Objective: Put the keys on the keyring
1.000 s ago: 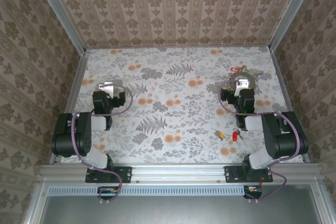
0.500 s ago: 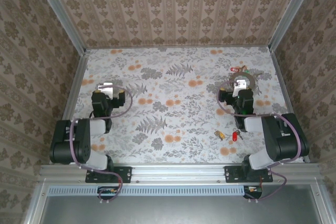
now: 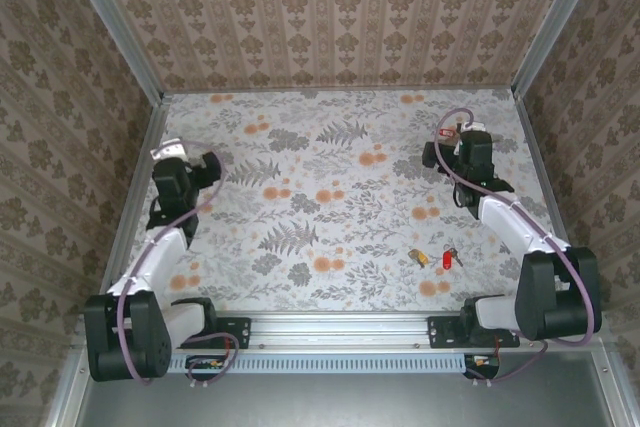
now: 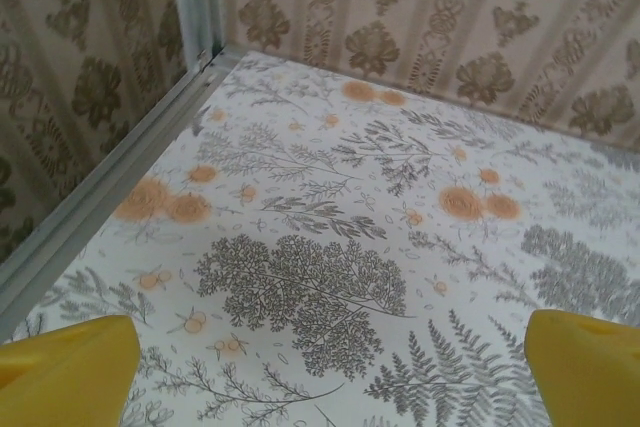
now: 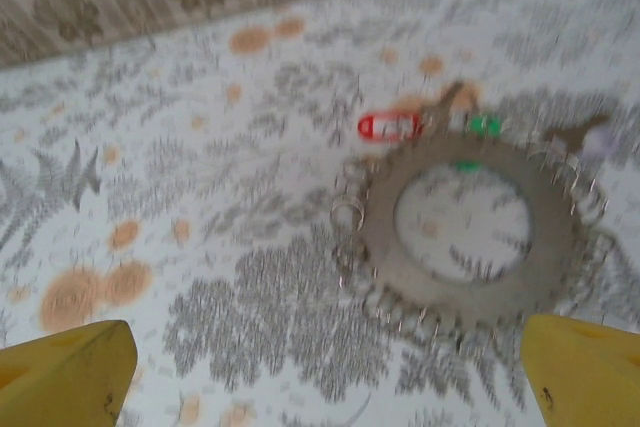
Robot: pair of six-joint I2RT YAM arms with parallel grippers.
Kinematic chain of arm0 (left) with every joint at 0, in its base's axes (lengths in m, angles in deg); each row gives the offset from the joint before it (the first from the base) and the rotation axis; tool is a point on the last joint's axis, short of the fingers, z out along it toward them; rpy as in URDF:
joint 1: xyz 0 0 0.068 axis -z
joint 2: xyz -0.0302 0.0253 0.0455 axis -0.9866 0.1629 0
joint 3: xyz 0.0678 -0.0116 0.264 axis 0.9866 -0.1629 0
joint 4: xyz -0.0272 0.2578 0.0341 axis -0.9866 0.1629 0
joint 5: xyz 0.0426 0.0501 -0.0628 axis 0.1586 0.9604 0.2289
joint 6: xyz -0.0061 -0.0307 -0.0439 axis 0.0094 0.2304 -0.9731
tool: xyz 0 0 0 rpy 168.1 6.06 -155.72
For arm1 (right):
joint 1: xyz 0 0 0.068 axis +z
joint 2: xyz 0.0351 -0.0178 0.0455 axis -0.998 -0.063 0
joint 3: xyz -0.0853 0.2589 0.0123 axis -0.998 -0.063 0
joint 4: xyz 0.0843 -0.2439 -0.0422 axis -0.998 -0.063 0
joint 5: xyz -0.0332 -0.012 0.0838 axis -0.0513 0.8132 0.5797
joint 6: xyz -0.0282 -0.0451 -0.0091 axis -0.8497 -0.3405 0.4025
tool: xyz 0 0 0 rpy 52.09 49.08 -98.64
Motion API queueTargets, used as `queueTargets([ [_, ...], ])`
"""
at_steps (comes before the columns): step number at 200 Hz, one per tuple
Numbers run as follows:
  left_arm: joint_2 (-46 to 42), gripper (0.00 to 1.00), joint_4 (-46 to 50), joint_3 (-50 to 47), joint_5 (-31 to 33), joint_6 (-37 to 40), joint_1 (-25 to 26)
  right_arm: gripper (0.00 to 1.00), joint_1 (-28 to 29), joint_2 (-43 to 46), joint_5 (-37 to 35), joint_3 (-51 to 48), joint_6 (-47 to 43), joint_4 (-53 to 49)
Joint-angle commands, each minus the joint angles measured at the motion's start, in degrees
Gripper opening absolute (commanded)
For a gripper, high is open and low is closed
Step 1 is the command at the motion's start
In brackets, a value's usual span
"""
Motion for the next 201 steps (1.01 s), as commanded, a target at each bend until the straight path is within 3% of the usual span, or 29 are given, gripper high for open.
queueTargets([
  [1, 1.8, 1.00, 14.8, 5.0, -7.0, -9.6, -1.5, 0.99, -1.4, -4.5, 4.4, 6.3, 5.7, -12.3],
  [21, 4.3, 1.00, 13.0, 5.8, -18.1, -11.0, -1.3, 0.98, -2.7, -10.3, 7.6, 11.3, 6.5, -15.7],
  [46, 5.2, 1.00, 10.4, 5.6, -22.6, -12.2, 0.9, 0.95, -3.3, -17.3, 8.2, 18.4, 7.7, -20.7],
  [102, 7.9, 1.00, 13.1, 9.7, -23.0, -8.7, 7.9, 0.91, -4.6, -30.4, 9.6, 32.3, 9.1, -28.2],
  [201, 8.1, 1.00, 14.9, 10.9, -25.6, -7.3, 11.5, 0.88, -5.9, -45.0, 10.5, 47.8, 11.4, -37.0],
])
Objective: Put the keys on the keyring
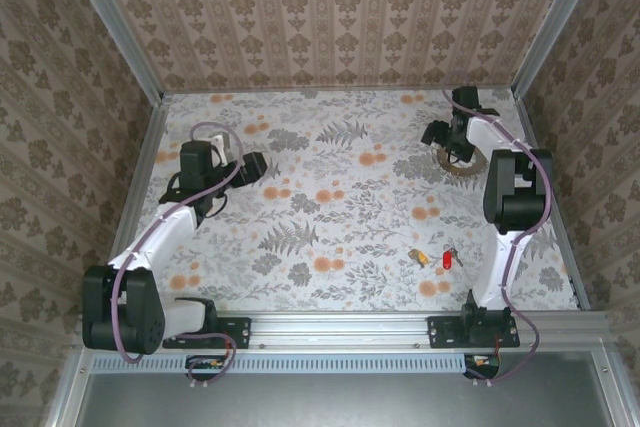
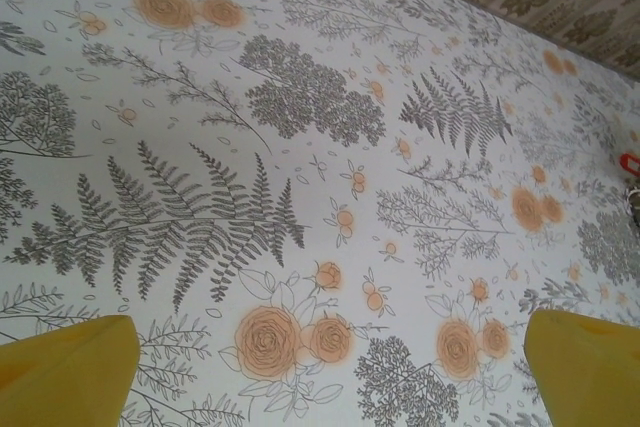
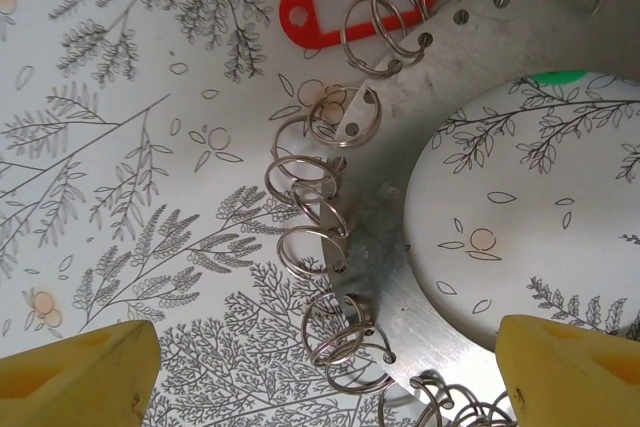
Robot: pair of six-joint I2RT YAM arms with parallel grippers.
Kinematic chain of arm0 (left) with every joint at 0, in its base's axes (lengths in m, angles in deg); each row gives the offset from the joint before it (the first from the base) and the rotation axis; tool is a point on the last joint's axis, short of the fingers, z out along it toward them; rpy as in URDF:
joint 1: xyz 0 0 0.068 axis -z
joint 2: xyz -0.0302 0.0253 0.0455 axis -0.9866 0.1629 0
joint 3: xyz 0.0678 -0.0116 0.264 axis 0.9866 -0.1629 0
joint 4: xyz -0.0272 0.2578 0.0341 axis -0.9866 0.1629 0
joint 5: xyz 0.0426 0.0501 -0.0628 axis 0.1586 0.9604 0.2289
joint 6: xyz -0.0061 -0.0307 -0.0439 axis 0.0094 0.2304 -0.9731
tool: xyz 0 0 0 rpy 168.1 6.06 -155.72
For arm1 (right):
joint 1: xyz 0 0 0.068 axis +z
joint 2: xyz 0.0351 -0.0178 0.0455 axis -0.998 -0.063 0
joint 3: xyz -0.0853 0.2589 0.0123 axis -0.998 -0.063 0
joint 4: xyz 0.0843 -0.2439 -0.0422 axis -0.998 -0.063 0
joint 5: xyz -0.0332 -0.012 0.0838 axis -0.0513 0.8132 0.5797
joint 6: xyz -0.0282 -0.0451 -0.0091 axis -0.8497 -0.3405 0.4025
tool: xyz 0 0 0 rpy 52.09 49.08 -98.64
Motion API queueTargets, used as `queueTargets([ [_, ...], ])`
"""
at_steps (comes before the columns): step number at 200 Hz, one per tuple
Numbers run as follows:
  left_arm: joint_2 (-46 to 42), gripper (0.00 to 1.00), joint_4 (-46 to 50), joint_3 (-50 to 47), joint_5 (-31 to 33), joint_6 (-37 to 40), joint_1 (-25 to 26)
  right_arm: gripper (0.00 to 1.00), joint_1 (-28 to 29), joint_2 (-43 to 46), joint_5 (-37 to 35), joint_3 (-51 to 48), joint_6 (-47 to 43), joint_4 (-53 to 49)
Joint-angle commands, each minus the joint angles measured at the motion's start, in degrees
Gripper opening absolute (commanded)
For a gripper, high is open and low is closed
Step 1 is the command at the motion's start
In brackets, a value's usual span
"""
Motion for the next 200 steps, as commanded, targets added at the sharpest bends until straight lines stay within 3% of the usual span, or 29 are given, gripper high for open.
queueTargets([
  [1, 0.1, 1.00, 1.2, 2.6, -2.5, 1.8, 1.0, 0.88, -0.2, -2.9, 1.7, 3.6, 1.4, -4.1],
  [67, 3.3, 1.00, 0.1, 4.9, -6.7, 1.9, 6.5, 0.85, -0.1, -5.7, 5.6, 4.4, 1.6, -4.8],
  [113, 14.6, 1.00, -1.8, 13.8, -8.9, 0.4, 17.3, 0.82, -0.1, -6.5, 6.9, 4.2, 0.9, -5.7],
  [139, 19.8, 1.00, -1.2, 18.9, -6.7, 0.4, 22.7, 0.79, 0.6, -6.3, 10.1, 3.9, -1.1, -6.5],
  [200, 20.0, 1.00, 0.9, 19.6, -0.4, 0.3, 23.4, 0.78, 7.0, -3.7, 14.5, 0.3, -10.9, -8.7],
])
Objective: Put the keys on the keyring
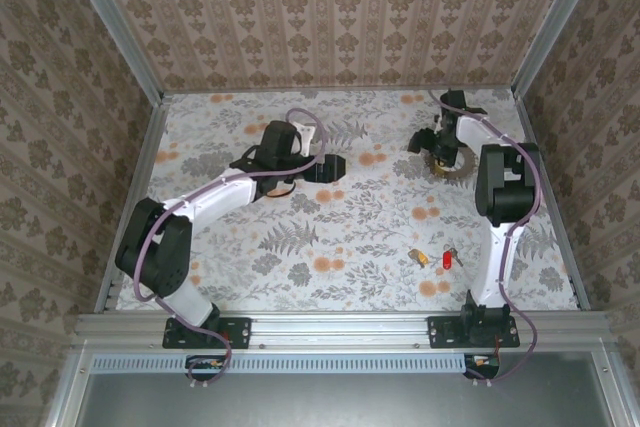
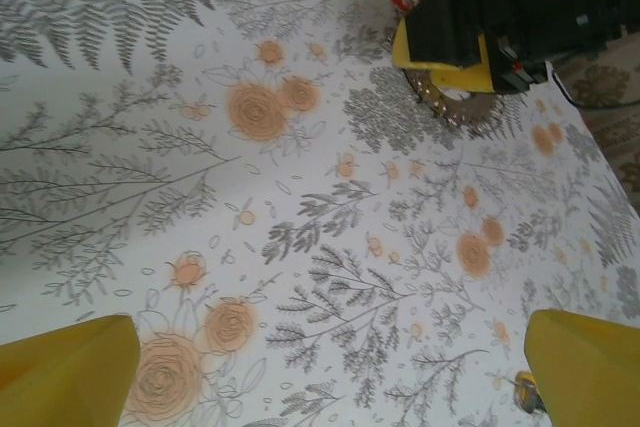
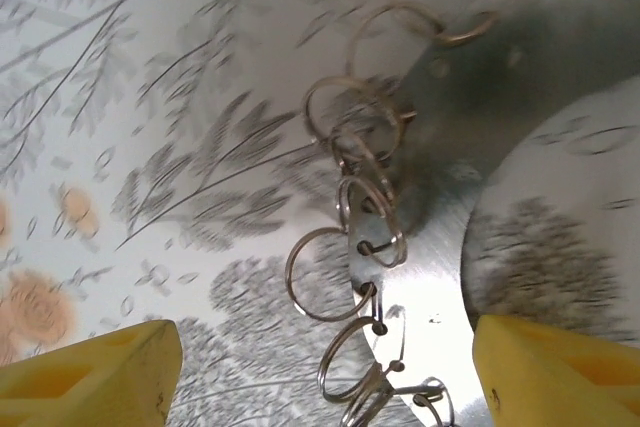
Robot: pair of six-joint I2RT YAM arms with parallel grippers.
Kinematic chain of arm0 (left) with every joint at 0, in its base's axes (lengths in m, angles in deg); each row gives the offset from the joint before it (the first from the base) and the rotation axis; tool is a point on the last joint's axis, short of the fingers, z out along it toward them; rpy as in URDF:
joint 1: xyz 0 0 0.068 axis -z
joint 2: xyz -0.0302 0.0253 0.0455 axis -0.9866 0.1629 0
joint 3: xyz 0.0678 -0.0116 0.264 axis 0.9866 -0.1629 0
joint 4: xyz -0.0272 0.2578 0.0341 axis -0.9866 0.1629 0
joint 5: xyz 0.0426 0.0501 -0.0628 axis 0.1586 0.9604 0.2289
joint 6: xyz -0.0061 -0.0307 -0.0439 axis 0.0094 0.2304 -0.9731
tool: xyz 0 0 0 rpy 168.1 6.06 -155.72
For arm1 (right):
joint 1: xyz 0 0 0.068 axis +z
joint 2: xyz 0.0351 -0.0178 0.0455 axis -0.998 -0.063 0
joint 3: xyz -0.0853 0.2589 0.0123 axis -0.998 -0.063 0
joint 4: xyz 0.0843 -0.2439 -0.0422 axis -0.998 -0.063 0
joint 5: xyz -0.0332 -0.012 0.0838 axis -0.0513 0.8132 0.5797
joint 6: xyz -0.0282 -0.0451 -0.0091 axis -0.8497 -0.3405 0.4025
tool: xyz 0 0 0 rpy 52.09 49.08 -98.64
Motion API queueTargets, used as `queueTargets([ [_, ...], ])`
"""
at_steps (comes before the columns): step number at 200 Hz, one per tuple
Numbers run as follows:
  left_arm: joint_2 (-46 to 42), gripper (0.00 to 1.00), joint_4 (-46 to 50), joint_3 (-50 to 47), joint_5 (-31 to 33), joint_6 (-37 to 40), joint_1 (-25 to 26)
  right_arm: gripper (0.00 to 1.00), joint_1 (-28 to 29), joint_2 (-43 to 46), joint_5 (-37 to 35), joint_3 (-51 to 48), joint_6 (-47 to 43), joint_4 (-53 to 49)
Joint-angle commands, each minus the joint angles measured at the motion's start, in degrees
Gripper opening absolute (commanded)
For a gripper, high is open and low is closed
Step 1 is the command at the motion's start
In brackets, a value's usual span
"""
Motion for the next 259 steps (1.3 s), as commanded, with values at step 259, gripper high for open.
queueTargets([
  [259, -5.1, 0.79, 0.3, -12.9, -3.9, -7.7, -1.7, 0.63, 21.1, 37.3, 2.9, -47.6, 15.8, 21.5],
])
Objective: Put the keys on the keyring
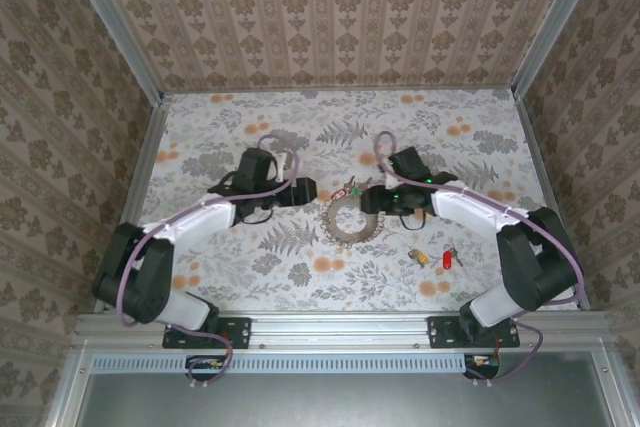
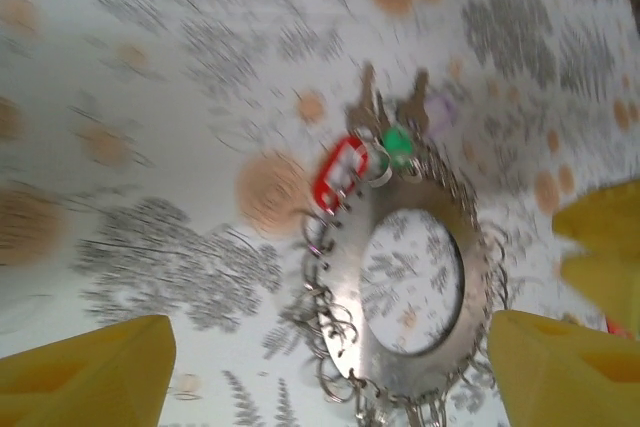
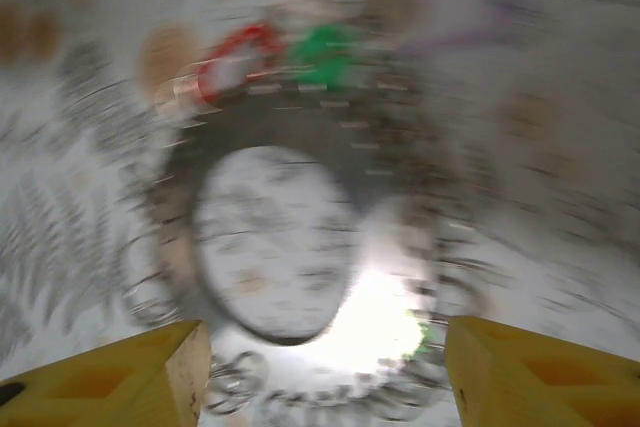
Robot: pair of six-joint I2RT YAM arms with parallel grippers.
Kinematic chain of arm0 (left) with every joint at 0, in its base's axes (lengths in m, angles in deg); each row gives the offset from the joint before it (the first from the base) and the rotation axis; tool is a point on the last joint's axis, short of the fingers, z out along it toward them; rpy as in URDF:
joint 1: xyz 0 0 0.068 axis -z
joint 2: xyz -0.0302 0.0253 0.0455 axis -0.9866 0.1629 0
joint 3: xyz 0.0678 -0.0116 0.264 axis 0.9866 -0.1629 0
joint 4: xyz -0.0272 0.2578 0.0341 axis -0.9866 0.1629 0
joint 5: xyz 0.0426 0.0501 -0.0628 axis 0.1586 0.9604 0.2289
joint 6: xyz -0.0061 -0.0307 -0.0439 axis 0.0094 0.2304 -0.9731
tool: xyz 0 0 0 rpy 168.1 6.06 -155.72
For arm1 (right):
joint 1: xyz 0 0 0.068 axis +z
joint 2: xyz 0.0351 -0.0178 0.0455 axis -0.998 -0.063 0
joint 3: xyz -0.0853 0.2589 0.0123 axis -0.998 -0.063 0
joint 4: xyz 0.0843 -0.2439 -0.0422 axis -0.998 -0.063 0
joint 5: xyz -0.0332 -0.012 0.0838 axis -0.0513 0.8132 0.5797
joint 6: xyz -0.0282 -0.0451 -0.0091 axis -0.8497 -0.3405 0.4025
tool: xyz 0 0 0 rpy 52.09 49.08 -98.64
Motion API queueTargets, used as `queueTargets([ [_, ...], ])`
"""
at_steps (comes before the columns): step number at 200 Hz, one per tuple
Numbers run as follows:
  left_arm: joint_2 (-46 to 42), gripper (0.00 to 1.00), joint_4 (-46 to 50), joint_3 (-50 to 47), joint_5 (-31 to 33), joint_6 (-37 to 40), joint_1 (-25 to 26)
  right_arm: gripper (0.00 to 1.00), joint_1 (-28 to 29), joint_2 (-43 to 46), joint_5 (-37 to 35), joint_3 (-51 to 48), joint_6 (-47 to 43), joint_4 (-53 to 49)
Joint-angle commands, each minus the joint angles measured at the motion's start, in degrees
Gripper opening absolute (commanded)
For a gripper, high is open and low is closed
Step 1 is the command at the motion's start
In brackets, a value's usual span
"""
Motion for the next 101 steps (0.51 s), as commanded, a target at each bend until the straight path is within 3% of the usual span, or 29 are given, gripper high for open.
queueTargets([
  [1, 3.7, 0.79, -0.6, 3.3, -3.2, -1.8, 2.0, 0.63, -2.5, 1.0, 0.2, -4.7, 7.9, 3.1],
  [58, 8.7, 0.70, 0.4, 5.4, -4.5, -2.0, 3.5, 0.56, -3.0, -2.1, 5.0, -6.3, 9.7, 8.7],
  [101, 10.3, 0.69, 1.0, 6.2, -5.9, -1.6, 4.1, 0.53, -3.0, -4.6, 4.6, -5.6, 10.7, 9.5],
])
